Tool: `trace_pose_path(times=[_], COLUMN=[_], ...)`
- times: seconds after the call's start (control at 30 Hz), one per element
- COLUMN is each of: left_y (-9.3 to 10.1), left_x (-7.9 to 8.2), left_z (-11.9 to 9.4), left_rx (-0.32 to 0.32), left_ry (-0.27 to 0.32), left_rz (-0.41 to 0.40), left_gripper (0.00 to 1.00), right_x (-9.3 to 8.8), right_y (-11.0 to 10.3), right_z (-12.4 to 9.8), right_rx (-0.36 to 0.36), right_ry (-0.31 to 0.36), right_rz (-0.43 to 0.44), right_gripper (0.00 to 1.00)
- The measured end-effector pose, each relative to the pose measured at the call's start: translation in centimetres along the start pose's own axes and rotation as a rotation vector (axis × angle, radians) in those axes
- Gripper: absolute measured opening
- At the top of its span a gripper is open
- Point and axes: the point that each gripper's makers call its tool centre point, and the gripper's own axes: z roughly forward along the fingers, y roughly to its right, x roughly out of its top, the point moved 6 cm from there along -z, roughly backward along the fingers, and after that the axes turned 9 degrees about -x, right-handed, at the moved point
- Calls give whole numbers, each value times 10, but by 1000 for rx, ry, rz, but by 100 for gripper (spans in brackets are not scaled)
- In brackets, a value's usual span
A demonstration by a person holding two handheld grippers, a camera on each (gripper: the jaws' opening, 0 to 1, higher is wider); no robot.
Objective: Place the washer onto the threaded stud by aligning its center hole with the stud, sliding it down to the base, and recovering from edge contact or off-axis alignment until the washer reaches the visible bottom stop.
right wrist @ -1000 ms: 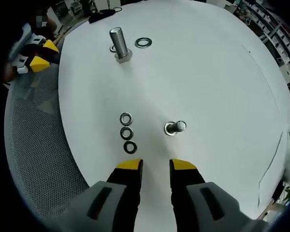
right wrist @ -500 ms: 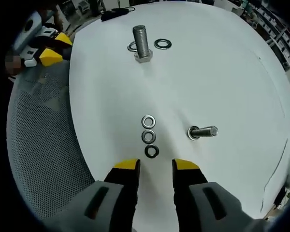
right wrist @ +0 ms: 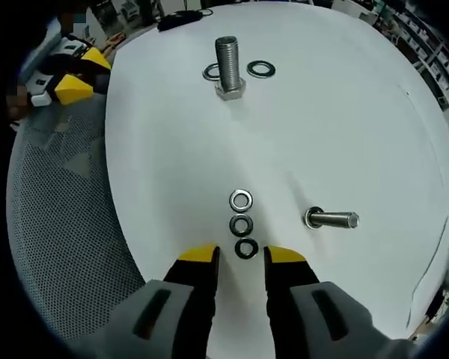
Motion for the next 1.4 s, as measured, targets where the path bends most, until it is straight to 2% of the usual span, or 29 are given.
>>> trace_pose_path(times=[0.07, 0.1, 0.4, 0.5, 0.77, 0.93, 1.1, 1.27, 1.4], left_y=[0, 0, 0, 0, 0, 0, 0, 0, -1], left_x=[0, 1, 1, 1, 1, 0, 0, 0, 0], left_z=[0, 0, 0, 0, 0, 0, 0, 0, 0], left_rx=[0, 1, 3, 5, 8, 10, 10, 12, 12], left_ry=[0, 1, 3, 6, 4, 1, -1, -3, -4], left_rz=[1, 2, 1, 0, 2, 3, 3, 4, 4], left_gripper=[13, 13, 13, 13, 13, 12, 12, 12, 12], right_x=[1, 1, 0, 3, 5, 8, 13, 15, 17], right_y=[1, -2, 2, 2, 0, -2, -4, 0, -4], right_z=[1, 1, 1, 2, 2, 3, 5, 5, 5], right_rx=[-26, -23, -13, -21, -31, -36, -59, -47, -59], right_ry=[4, 3, 11, -4, -27, -66, -133, -172, -207], right_rz=[-109, -85, -73, -63, -95, -123, -149, -97, -148], right_gripper=[24, 23, 20, 18, 17, 16, 16, 16, 17])
